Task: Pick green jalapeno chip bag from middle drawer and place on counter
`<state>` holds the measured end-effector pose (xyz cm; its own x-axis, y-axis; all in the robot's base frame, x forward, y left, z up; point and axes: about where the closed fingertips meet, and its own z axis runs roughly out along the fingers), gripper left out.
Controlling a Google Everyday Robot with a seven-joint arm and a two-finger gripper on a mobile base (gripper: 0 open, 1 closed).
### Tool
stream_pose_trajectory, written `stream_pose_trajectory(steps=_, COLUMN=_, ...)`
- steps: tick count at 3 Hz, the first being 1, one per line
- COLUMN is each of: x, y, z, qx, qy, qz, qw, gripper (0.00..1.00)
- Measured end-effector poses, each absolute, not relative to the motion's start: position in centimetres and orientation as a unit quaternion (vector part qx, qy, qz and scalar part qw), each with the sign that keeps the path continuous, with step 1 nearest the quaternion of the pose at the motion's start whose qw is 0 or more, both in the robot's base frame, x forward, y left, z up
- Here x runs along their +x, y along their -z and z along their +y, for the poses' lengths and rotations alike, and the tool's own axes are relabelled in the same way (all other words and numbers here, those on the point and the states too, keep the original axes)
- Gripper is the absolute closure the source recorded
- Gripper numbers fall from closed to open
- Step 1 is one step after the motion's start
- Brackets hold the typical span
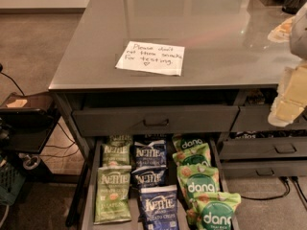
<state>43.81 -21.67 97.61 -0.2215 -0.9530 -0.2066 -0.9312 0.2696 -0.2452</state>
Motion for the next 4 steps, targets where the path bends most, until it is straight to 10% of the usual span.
stream_pose_trajectory(steps=4, x=42.5, y=-89.8, z=-15.7, qx=-0.598, qy=-0.054, qz=0.769, qw=0.218, gripper=0.00)
